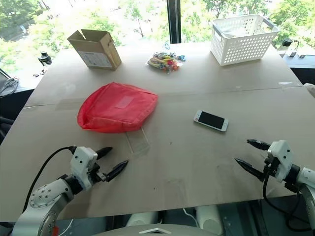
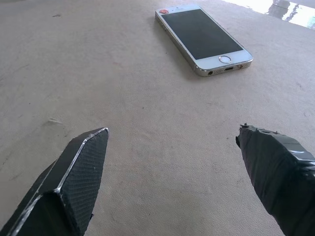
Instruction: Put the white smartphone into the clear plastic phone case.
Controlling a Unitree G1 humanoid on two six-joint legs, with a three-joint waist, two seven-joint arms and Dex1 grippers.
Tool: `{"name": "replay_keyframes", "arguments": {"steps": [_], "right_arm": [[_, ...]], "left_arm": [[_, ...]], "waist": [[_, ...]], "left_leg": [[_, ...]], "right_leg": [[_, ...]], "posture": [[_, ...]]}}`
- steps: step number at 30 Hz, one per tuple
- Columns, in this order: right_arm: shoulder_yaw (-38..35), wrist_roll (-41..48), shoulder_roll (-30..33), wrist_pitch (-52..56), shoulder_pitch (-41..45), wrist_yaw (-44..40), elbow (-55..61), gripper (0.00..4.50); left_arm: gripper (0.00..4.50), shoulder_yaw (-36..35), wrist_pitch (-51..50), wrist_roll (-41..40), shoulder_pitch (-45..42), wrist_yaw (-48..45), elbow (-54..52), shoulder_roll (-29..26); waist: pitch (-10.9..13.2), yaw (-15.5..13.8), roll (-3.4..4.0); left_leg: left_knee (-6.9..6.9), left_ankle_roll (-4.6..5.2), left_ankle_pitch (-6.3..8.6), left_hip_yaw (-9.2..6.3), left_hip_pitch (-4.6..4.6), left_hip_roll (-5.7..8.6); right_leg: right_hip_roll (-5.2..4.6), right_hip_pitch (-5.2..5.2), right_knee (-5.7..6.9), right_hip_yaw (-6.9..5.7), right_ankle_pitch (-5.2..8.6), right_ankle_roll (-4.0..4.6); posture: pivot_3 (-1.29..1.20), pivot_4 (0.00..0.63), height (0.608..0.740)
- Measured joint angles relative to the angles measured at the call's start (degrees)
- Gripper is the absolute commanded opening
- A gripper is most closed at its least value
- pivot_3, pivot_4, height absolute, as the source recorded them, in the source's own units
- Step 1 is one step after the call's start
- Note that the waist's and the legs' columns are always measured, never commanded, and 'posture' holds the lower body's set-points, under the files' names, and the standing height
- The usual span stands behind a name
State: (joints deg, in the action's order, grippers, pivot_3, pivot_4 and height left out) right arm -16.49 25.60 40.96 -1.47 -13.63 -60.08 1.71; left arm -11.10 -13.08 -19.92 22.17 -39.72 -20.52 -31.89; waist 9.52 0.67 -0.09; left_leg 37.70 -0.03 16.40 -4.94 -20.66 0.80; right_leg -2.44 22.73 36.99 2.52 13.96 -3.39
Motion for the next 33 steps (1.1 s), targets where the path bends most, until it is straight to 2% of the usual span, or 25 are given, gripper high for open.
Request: {"name": "replay_keyframes", "arguments": {"steps": [22,25,30,33], "right_arm": [[2.4,-0.3,-0.5,0.8,0.9,-1.9,0.3,4.44],[2.8,1.3,-0.5,2.9,0.9,-2.9,2.8,4.44],[5.2,8.9,-3.2,10.3,8.0,-1.2,12.2,4.44],[6.2,12.4,-4.6,14.2,11.6,1.6,17.4,4.44]], "left_arm": [[4.50,-2.5,1.4,-2.9,0.1,-3.2,1.5,-0.1],[4.50,-4.3,3.0,-4.0,-2.4,-4.9,3.0,-0.6],[4.50,-6.5,5.9,-4.2,-15.9,-9.8,10.7,-8.1],[4.50,-4.0,10.1,-0.1,-24.2,-13.5,19.6,-12.5]], "waist": [[0.1,0.1,-0.08],[0.1,-0.1,-0.15],[0.1,0.1,-0.16],[0.1,0.2,-0.16]], "left_leg": [[0.00,0.00,0.00,-0.01,-0.04,-0.01],[0.01,0.00,0.00,-0.02,-0.05,-0.01],[0.09,-0.02,-0.01,-0.03,-0.05,-0.05],[0.05,-0.02,-0.01,-0.01,-0.08,0.02]], "right_leg": [[0.03,0.02,0.00,-0.03,-0.08,0.09],[0.04,0.02,0.00,-0.11,-0.09,0.11],[0.29,0.01,0.03,-0.17,-0.09,0.10],[0.30,0.05,-0.01,-0.15,-0.22,0.26]], "posture": [[0.00,0.150,0.740],[0.00,0.150,0.740],[0.00,0.150,0.740],[0.00,0.150,0.740]]}}
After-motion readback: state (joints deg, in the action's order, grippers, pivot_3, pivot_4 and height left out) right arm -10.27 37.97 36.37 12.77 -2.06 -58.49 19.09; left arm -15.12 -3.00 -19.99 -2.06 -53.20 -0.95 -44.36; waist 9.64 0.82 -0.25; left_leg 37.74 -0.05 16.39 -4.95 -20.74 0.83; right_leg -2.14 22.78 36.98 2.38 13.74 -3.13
